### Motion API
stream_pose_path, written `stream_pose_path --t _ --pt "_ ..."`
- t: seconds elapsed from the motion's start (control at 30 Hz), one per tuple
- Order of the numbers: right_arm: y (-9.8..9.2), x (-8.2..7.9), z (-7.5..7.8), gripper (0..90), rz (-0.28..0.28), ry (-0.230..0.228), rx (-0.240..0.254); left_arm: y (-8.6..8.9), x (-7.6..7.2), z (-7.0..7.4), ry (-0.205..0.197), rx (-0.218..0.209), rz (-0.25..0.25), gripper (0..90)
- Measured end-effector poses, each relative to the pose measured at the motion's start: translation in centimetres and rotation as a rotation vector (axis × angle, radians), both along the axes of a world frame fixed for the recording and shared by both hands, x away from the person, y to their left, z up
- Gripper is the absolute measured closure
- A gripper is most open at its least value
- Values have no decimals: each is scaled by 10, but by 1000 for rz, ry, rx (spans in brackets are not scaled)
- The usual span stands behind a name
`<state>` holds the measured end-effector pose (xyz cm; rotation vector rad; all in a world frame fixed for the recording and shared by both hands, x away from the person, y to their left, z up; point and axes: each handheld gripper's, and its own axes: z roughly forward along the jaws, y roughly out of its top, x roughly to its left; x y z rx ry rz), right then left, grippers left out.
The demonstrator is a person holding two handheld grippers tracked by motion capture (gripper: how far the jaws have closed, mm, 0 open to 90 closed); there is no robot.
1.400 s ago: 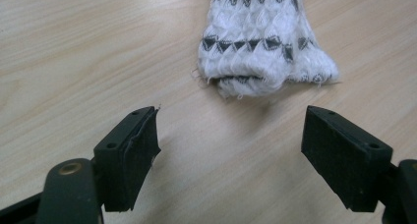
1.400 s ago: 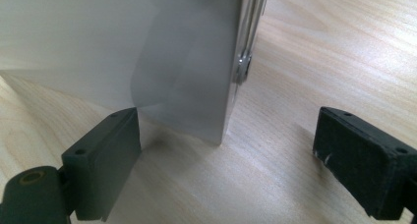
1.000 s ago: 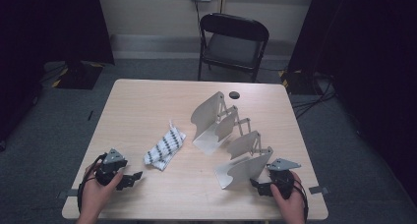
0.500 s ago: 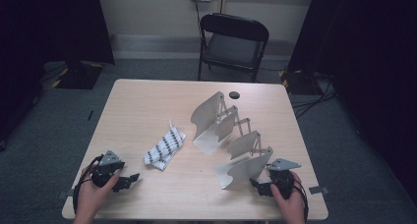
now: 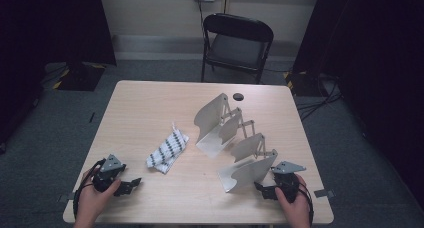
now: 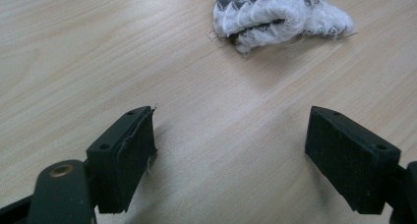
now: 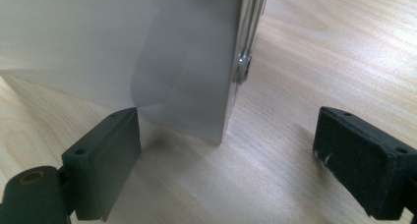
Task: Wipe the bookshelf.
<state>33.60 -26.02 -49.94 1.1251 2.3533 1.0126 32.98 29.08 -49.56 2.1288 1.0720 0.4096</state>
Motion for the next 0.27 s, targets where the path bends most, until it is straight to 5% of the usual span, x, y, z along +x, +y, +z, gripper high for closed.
stream_pose_path --t 0.27 --pt "0 0 0 101 0 0 0 -1 -1 -1 -9 1 -5 169"
